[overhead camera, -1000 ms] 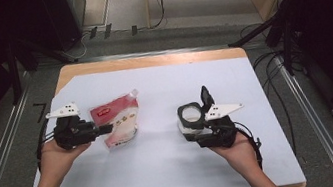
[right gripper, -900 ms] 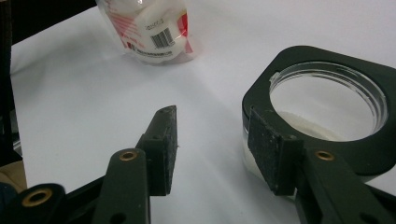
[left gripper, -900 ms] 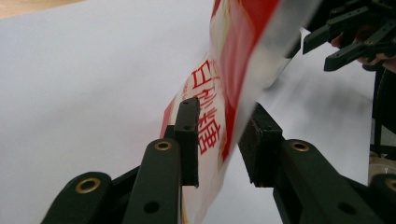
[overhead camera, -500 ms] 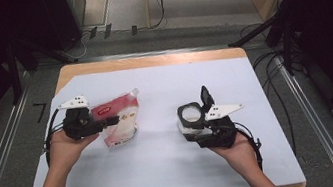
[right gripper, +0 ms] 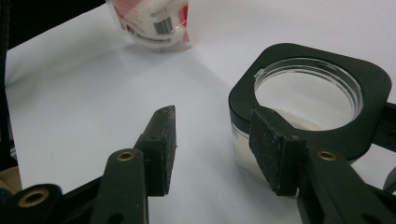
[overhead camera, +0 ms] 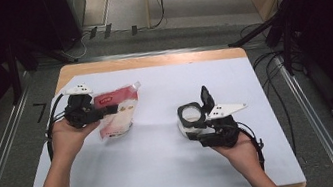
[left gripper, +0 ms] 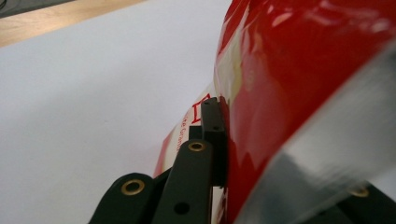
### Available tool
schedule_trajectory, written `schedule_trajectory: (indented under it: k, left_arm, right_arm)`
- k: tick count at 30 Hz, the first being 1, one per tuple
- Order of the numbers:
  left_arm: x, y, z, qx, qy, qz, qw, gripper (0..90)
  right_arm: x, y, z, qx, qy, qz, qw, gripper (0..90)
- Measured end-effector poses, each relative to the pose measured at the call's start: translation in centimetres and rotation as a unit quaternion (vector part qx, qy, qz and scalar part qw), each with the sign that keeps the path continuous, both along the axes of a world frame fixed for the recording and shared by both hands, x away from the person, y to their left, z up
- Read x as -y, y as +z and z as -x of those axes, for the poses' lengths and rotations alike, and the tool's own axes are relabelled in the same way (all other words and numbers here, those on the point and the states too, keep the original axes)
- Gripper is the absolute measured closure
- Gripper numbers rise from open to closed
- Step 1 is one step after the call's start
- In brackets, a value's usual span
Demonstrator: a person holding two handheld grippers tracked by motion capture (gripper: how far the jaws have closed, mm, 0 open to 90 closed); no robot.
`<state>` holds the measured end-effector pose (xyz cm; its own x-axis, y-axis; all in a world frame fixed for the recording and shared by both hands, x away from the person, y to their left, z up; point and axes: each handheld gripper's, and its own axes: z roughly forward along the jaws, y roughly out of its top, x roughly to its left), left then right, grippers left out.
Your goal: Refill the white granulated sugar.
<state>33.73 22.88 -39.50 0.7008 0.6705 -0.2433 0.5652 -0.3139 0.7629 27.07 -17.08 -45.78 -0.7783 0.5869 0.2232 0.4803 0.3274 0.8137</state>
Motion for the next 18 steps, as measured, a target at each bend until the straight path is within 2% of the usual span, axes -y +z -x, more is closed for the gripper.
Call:
schedule_trajectory:
  k: [2,9,15,18]
  left_arm:
    - [-0.4,0.2,-0.3,0.005,0.008,0.008,0.9999,90.0]
    - [-0.9,0.8,-2.4,0.021,0.038,0.003,0.9990,90.0]
    - [-1.2,-0.1,-4.1,0.025,0.070,0.018,0.9971,90.0]
    - [-1.1,-0.8,-4.4,0.017,0.075,0.007,0.9970,90.0]
  right_arm:
    - [0.0,0.0,0.0,-0.003,0.001,0.000,1.0000,51.8]
    - [-0.1,-0.1,0.0,-0.005,0.002,-0.001,1.0000,51.7]
    - [0.0,-0.1,0.0,-0.006,0.002,-0.002,1.0000,51.8]
    - [0.0,-0.1,0.0,-0.007,0.002,-0.002,1.0000,51.8]
